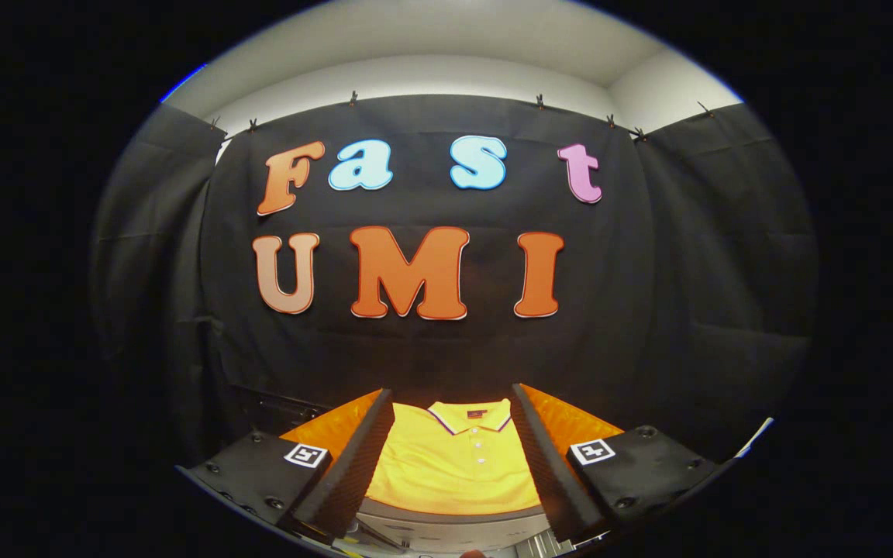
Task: Put the clothes into the washing machine and then close the washing machine lid.
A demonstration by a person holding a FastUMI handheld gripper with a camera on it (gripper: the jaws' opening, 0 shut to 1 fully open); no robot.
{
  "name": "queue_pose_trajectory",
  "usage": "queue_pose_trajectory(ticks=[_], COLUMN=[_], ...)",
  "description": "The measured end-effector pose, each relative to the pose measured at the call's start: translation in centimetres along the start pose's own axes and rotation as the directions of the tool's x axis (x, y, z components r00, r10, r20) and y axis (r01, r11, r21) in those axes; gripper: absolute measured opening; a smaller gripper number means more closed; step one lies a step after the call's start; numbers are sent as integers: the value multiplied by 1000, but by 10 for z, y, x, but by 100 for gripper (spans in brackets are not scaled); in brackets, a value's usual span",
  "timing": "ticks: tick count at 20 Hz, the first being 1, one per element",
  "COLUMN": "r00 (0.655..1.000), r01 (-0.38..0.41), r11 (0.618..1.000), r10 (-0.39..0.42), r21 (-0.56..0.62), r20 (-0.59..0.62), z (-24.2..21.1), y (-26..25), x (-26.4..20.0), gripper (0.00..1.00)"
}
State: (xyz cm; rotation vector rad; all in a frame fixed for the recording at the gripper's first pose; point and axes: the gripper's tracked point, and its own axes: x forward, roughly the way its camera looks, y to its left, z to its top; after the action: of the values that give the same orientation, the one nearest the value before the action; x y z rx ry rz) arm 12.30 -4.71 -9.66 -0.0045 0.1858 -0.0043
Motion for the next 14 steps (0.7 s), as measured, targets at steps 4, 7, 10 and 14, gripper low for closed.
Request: queue_pose_trajectory(ticks=[4, 7, 10, 14], r00=[996, 983, 968, 948], r01=[0, 5, 17, 13], r11=[999, 999, 999, 999], r10=[4, 3, -5, 2], r21=[40, 43, 44, 44], r20=[-88, -186, -250, -317], z=[-41, -79, -111, -144], y=[-20, -34, -47, -56], x=[57, 95, 128, 160], gripper=[98, 98, 98, 99])
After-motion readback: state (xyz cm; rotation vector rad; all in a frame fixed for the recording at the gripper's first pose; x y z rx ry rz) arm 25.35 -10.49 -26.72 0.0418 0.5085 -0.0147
